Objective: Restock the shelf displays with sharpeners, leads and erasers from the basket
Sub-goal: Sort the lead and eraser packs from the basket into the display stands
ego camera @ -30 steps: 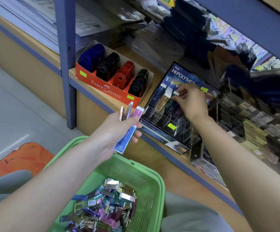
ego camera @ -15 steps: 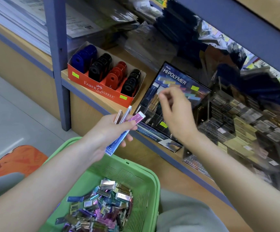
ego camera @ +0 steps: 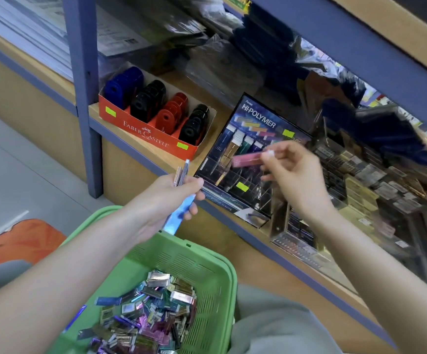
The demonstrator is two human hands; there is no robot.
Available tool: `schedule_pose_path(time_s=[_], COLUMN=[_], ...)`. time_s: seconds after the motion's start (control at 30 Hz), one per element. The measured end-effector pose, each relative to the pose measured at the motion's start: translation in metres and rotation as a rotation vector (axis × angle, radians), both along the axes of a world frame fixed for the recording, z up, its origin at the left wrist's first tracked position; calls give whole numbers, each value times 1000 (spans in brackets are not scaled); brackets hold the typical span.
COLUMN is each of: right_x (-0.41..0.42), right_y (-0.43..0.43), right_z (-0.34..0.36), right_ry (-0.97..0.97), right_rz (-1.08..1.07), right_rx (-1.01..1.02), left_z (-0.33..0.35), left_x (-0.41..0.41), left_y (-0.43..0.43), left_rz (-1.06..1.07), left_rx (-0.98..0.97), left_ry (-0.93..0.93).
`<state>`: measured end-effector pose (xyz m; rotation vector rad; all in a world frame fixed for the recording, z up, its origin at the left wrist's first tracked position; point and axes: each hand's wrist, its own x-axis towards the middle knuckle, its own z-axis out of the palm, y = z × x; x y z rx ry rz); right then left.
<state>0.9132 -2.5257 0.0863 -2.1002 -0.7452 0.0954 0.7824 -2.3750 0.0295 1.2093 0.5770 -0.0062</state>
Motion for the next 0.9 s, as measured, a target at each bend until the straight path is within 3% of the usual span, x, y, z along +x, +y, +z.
schedule_pose_path(time_s=[0.1, 0.37, 0.7, 0.9], right_x=[32, 82, 91, 90], right_y=[-4, 0, 11, 17], right_z=[-1, -26, -25, -34], right_ry=[-175, -316, -422, -564], right_rz=[-127, -140, -3, -71], right_rx=[-24, -238, -475, -609], left_z=[-2, -2, -7, -11], left_x=[3, 3, 2, 5], left_y=[0, 3, 4, 7], left_rz=[14, 52, 126, 197], left_rx=[-37, -246, -178, -162], left_ry=[7, -72, -39, -65])
